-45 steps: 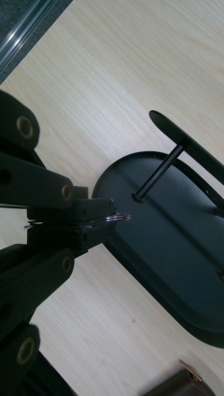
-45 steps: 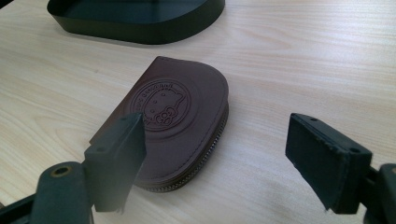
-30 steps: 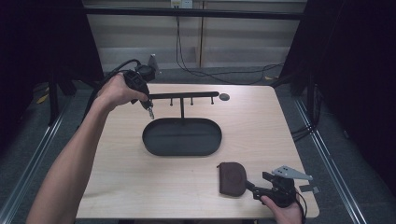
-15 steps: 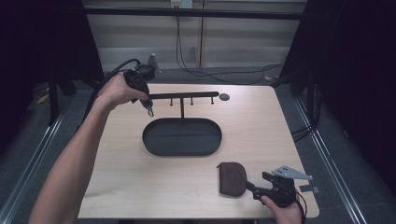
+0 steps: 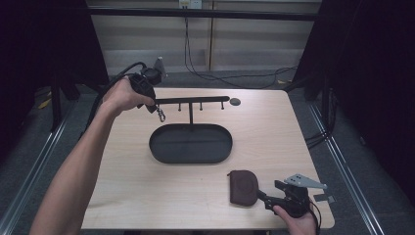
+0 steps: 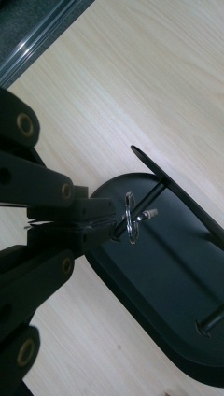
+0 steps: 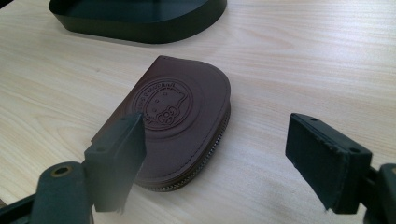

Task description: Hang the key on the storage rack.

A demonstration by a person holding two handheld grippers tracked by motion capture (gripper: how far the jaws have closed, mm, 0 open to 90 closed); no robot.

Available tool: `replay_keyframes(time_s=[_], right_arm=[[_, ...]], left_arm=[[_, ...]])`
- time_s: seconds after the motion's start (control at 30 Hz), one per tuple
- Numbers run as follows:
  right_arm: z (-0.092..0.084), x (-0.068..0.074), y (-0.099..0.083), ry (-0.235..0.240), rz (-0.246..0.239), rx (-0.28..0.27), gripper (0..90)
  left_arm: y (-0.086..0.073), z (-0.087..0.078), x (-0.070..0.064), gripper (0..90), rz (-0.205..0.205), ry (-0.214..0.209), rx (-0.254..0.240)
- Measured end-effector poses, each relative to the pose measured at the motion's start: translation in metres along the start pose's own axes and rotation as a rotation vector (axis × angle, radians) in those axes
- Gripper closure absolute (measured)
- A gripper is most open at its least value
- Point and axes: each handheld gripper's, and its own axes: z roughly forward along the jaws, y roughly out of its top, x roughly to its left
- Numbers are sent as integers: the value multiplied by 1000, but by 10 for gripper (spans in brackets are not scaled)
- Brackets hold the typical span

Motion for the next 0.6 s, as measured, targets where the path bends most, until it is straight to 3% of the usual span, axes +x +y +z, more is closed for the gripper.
replay_keyframes(time_s=[0.1, 0.4, 0.6], right_arm=[[0, 0, 0, 0, -1, -1, 201], [0, 0, 0, 3, -5, 0, 201], [1, 0, 1, 2, 1, 3, 201]], left_arm=[[-1, -1, 0, 882, 11, 1, 6], [-14, 0, 4, 851, -30, -21, 17], [-24, 0, 4, 845, -30, -41, 16]])
